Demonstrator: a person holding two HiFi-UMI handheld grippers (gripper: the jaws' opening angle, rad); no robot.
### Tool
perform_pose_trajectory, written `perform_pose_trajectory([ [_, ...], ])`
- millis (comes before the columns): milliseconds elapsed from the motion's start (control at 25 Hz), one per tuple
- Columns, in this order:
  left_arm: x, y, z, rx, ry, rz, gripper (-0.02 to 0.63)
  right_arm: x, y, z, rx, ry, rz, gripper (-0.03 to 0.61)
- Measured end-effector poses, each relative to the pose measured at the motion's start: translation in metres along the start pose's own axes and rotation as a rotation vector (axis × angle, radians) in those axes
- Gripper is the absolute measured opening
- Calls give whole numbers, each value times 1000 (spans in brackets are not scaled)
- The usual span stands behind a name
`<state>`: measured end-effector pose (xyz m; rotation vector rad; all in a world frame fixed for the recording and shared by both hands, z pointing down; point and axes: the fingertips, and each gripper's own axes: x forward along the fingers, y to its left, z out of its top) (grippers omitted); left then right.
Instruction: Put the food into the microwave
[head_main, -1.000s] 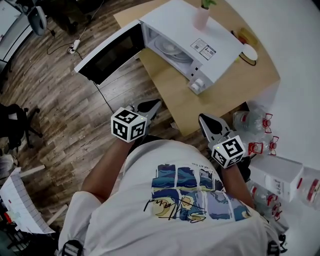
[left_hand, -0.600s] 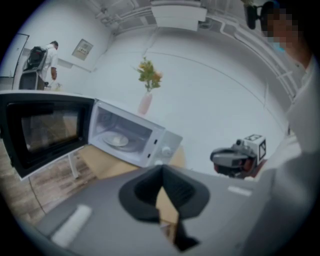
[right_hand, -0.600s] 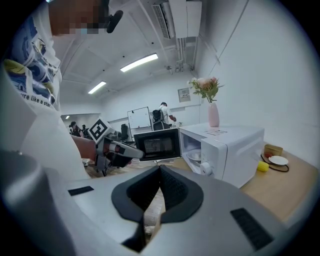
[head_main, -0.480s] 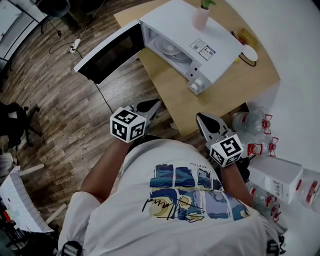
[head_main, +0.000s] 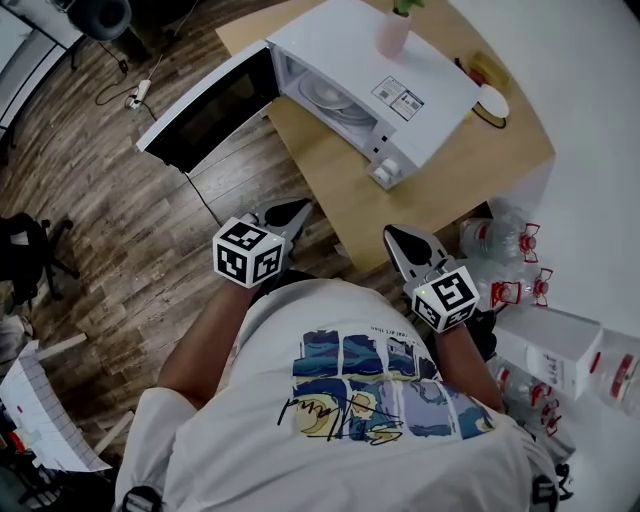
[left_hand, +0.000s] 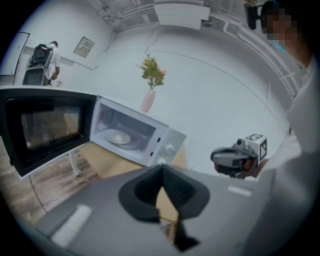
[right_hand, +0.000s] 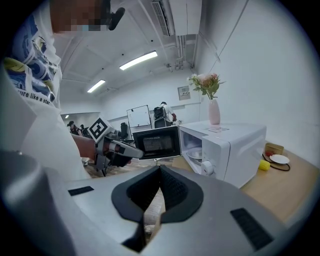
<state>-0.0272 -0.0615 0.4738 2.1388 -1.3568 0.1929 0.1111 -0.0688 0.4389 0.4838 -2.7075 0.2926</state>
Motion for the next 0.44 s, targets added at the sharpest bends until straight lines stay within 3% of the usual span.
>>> perform_pose_trajectory([
  [440,9,28,11,3,20,-27,9,27,-7,12,-4,11,-21,6],
])
